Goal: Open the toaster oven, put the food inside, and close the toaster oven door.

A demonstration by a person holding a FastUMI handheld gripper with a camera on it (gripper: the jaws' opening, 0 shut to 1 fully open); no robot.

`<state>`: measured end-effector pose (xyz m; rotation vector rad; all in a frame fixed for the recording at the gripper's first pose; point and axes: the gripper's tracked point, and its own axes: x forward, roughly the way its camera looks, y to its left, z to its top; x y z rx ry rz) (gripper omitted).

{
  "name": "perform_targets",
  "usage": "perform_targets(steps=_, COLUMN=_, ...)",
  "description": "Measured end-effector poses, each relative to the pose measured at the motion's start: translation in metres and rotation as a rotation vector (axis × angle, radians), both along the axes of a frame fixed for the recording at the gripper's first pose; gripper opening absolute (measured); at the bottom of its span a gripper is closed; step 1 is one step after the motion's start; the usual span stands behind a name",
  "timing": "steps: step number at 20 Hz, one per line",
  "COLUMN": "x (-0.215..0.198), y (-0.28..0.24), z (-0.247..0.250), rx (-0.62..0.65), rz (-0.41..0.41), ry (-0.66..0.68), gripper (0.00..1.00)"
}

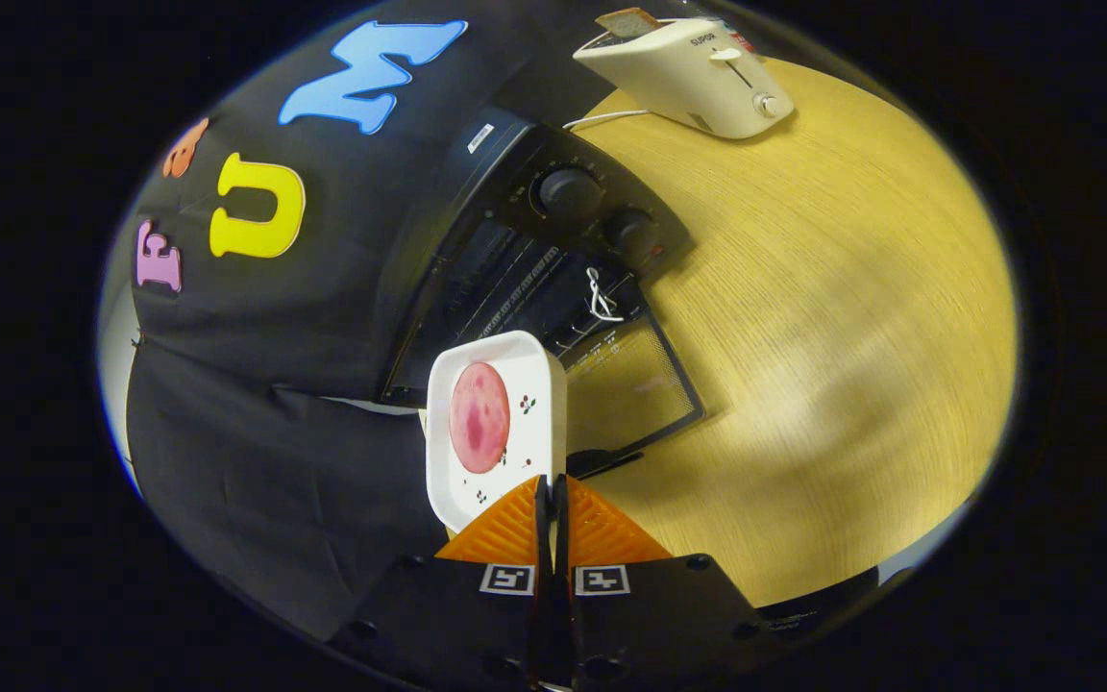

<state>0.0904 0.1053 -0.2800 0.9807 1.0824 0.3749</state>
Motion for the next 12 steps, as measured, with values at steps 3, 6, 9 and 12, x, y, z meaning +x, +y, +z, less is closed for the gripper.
perform_targets(steps=3, x=0.019, y=0.016, z=-0.013, rx=0.035, rz=-0.053, ry=0.046, gripper=0.02)
perform_targets(steps=6, x=0.042, y=0.028, z=-0.021, rx=0.08, rz=-0.133, ry=0.079, gripper=0.01)
perform_targets(steps=9, x=0.071, y=0.036, z=-0.022, rx=0.112, rz=-0.228, ry=0.057, gripper=0.01)
perform_targets(steps=12, x=0.095, y=0.045, z=-0.028, rx=0.125, rz=-0.321, ry=0.055, gripper=0.01)
